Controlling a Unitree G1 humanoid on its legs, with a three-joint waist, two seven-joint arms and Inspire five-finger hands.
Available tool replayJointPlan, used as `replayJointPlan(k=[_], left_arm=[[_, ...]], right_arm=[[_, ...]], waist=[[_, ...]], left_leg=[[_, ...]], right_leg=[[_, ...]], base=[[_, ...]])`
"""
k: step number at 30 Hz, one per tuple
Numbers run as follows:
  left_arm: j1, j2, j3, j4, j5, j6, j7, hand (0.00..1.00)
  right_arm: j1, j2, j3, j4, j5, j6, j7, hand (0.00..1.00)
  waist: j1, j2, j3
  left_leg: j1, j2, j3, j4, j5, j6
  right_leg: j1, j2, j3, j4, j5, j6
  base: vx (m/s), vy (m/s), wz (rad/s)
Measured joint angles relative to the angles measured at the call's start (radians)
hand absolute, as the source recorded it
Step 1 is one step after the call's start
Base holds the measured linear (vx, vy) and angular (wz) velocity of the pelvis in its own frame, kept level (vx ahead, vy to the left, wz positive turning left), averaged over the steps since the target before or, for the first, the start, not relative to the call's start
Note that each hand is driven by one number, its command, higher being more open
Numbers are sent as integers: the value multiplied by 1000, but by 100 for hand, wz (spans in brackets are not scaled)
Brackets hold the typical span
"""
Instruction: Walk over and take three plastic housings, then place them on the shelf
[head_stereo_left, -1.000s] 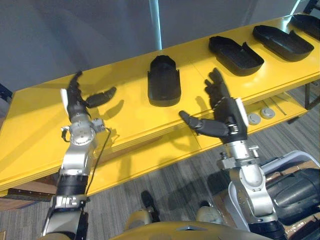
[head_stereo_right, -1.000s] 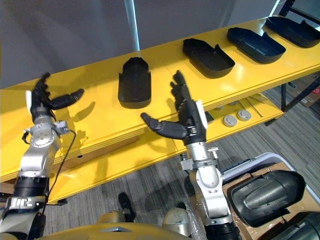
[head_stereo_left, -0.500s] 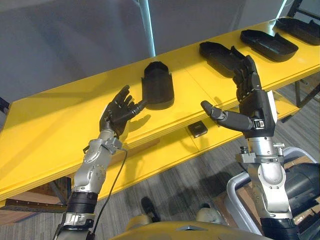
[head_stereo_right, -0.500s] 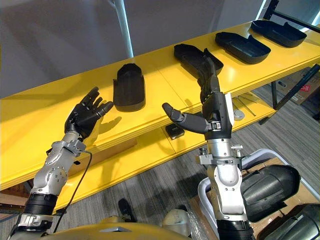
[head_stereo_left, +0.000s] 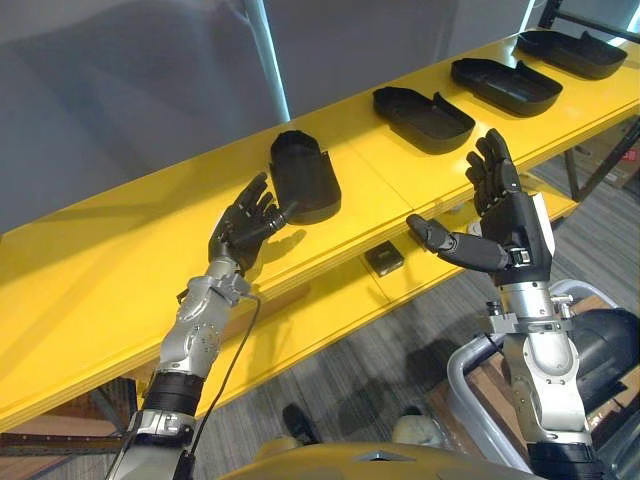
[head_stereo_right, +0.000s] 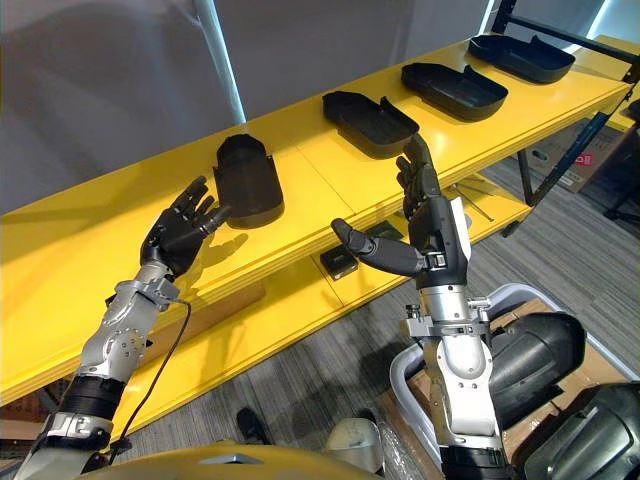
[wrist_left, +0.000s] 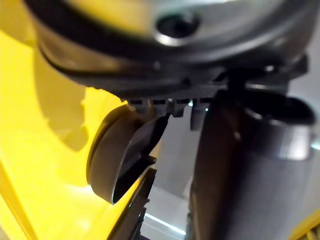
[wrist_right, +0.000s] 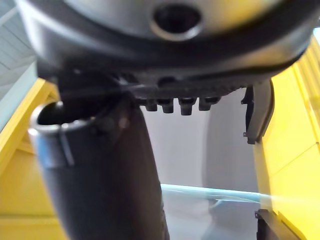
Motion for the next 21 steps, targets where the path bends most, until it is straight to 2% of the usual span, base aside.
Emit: replayJointPlan(k=[6,10,14,21], left_arm=[[-14,0,-29,52,-3,-1,4,100],[-15,0,-40,58,-34,-1,6,100],[-59,0,-49,117,-34,-4,24,100],[-71,-1,-42,129,-22,-41,148,100]], right_arm=[[6,0,-22,0,23,0,20,100],[8,0,-25,0,34,0,31,100],[21,0,-27,-1,38,0,40,100],[42,0,-42,-4,31,0,87,100]], waist=[[-10,-6,-3],[-28,-16,-9],[-31,-17,-9],[-32,-17,-9]], left_leg=[[14,1,35,1,-7,0],[15,1,42,1,-10,1],[16,1,51,0,-11,2],[17,1,51,-1,-12,2]], right_leg=[[-11,2,36,1,6,9],[-13,2,44,0,6,9],[-13,2,53,1,6,9],[-13,2,53,1,6,9]], base=[[13,8,-17],[9,4,-5],[9,9,-6],[0,0,0]])
